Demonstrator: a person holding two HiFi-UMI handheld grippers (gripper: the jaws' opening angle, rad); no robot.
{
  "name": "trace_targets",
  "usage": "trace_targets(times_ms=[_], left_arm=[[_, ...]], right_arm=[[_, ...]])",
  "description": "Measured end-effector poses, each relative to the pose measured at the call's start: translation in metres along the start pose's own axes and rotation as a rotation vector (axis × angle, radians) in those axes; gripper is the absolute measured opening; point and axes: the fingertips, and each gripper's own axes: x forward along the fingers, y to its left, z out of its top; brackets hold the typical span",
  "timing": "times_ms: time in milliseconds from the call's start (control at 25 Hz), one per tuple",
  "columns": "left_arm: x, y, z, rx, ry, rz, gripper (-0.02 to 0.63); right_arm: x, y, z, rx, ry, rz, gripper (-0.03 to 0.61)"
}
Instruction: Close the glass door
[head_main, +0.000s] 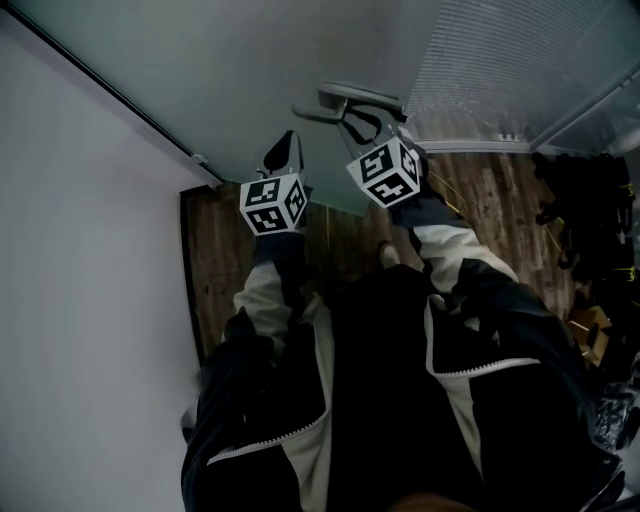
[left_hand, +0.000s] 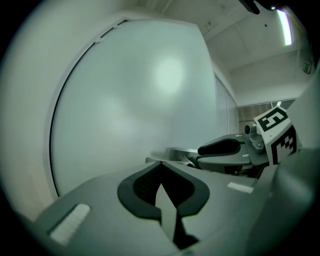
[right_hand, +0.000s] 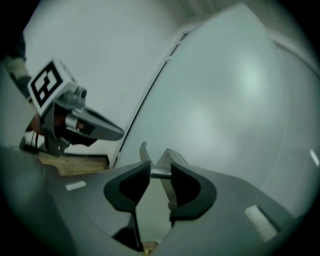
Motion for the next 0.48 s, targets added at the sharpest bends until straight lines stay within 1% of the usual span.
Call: trace_targets(times_ms=[40, 80, 160, 240, 320, 440, 480], left_arm=[[-0.001, 0.002, 0.0, -0.005, -0.001, 0.001, 0.003], [-0.002, 0.004, 0.0, -0.01, -0.002, 0.004, 0.003], [-0.003, 0.006, 0.0, -0.017, -0.005, 0.007, 0.003], [-0.006, 0.007, -0.001, -0.022, -0.01, 0.009, 0.003], [-0.008, 0.009, -0.002, -0.029, -0.014, 0.013, 0.003], [-0.012, 0.01, -0.001, -0.031, -0.021, 0.015, 0.003], [-0.012, 0.01, 0.0, -0.03, -0.023, 0.016, 0.003]], right_arm=[[0.006, 0.004, 0.0, -0.118, 0.038, -0.005, 0.149], [0.012, 0.008, 0.0, -0.245, 0.08, -0.009, 0.187], [0.025, 0.014, -0.004, -0.491, 0.162, -0.027, 0.218], [0.037, 0.017, -0.009, -0.672, 0.229, -0.041, 0.221], [0.046, 0.02, -0.013, -0.78, 0.268, -0.043, 0.221], [0.054, 0.027, -0.018, -0.86, 0.288, -0.035, 0.209], [0.056, 0.028, -0.02, -0.881, 0.292, -0.036, 0.153]])
